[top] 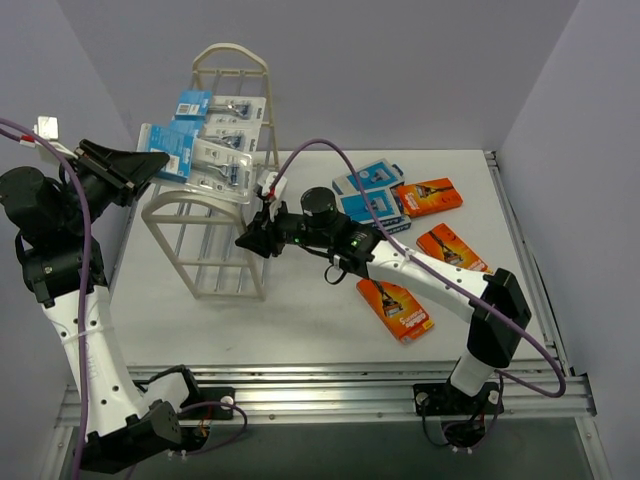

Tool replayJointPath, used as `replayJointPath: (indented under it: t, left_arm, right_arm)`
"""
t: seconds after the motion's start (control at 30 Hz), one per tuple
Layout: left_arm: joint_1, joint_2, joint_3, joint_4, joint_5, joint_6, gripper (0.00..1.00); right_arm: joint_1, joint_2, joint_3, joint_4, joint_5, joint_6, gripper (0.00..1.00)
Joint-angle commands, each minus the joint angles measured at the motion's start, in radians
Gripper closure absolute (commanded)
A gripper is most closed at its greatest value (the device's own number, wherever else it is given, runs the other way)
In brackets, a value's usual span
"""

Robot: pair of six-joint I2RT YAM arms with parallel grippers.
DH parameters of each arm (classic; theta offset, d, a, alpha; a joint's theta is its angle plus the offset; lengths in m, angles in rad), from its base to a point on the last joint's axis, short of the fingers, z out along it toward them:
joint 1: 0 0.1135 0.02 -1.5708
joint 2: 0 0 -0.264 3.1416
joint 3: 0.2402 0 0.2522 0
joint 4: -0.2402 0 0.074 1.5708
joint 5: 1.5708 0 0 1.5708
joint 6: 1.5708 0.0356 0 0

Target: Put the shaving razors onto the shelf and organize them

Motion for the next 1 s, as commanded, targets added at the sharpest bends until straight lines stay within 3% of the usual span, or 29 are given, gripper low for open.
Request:
replayJointPath:
  t: [0.0,0.1,0.2,0.6,0.97]
  left_arm:
    - [-0.004,0.001,0.001,0.025,0.008,0.008,0.98]
    - [-0.005,0.01,-0.002,0.029,0.011,0.008,0.98]
    - [-0.005,0.019,-0.01,0.043,0.011,0.001,0.98]
    - [-0.002,0.078,0.013,0.034,0.028,0.024,0.98]
    - [0.021,0.128,0.007,0.008,0.06,0.065,0.95]
  right_arm:
    - [-0.009,-0.062,-0.005,0.024,-0.015,0.032,0.9]
    - [-0.009,-0.068,-0.014,0.022,-0.024,0.033,0.58]
    - [-0.009,-0.079,-0.029,0.021,-0.02,0.033,0.5]
    - [-0.02,-0.153,-0.088,0.005,0.023,0.02,0.29]
    - [-0.047,-0.191,-0.161,0.011,0.031,0.023,0.26]
